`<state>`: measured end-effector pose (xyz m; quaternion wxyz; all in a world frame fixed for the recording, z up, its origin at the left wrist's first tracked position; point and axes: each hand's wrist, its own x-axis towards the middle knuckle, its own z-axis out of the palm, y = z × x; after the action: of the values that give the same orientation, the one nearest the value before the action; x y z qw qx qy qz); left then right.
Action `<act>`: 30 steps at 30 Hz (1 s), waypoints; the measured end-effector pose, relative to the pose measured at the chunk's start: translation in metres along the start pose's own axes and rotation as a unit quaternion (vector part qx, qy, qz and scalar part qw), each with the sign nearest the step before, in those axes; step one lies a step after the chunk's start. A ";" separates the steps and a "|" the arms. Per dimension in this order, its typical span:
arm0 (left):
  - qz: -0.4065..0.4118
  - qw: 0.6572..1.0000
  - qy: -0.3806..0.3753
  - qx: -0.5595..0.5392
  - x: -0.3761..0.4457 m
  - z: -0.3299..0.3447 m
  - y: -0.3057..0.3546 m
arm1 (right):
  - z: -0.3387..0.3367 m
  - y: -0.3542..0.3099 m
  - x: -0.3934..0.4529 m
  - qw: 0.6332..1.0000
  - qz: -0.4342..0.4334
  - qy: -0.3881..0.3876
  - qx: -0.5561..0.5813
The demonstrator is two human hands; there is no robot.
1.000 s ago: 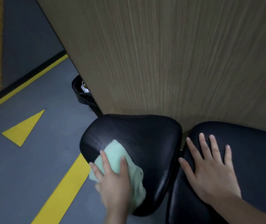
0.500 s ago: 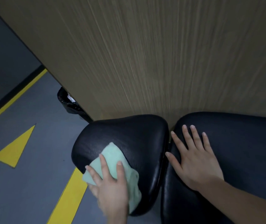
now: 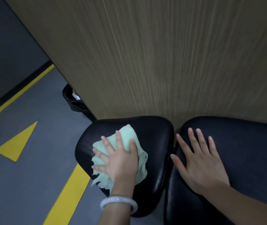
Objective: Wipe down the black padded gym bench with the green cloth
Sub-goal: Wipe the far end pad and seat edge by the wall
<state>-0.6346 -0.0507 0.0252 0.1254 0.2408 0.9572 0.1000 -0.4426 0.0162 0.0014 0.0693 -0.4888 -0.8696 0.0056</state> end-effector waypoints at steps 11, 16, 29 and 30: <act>0.289 0.951 0.071 0.088 -0.093 0.030 -0.064 | 0.000 0.000 0.002 1.000 -0.003 -0.006 0.003; 0.288 0.951 0.057 0.099 -0.092 0.031 -0.054 | -0.001 -0.001 0.002 1.000 0.003 -0.004 0.012; 0.286 0.953 0.047 0.093 -0.080 0.027 -0.019 | -0.002 -0.003 0.004 0.999 0.013 0.005 0.046; 0.286 0.952 0.046 0.096 -0.078 0.026 -0.015 | -0.002 -0.003 0.004 0.999 0.012 0.002 0.045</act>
<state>-0.5673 -0.0980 0.0112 0.0234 0.5105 0.8581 0.0505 -0.4466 0.0178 0.0040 0.0929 -0.4960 -0.8622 0.0443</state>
